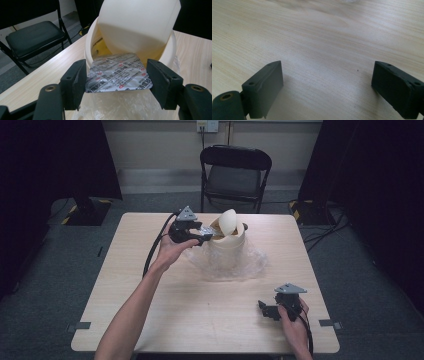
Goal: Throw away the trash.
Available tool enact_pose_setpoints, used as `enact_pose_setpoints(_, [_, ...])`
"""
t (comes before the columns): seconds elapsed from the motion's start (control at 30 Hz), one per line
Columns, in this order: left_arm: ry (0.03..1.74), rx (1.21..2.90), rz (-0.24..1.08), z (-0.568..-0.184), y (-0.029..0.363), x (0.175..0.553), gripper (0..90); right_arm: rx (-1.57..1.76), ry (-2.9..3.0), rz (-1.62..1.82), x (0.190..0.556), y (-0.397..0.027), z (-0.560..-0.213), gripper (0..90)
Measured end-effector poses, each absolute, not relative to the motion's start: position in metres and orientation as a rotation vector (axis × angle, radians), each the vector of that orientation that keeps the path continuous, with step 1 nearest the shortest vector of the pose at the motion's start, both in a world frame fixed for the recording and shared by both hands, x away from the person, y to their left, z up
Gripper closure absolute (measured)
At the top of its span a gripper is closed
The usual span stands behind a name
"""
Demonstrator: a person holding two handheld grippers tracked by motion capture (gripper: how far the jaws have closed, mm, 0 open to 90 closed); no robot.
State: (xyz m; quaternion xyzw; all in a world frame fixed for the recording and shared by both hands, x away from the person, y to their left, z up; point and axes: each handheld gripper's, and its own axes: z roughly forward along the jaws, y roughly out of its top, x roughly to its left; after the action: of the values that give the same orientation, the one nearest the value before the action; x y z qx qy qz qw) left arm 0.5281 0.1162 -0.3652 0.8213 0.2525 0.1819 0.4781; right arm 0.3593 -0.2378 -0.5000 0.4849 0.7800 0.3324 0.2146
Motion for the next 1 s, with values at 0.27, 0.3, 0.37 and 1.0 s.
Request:
enact_pose_setpoints(0.27, [0.610,1.987,0.435,-0.364,0.103,0.534,43.9,1.346,2.164,0.922,0.359,-0.238,-0.500,9.2])
enact_pose_setpoints(0.3, [0.610,1.993,0.439,-0.364,0.098,0.536,44.3,1.344,2.164,0.922,0.359,-0.238,-0.500,9.3])
enact_pose_setpoints(0.37, [0.606,2.012,0.428,-0.366,0.093,0.539,45.7,1.344,2.164,0.922,0.359,-0.238,-0.500,9.3])
enact_pose_setpoints(1.0, [0.665,1.940,0.390,-0.365,0.106,0.539,21.0,1.341,2.163,0.923,0.359,-0.238,-0.500,9.3])
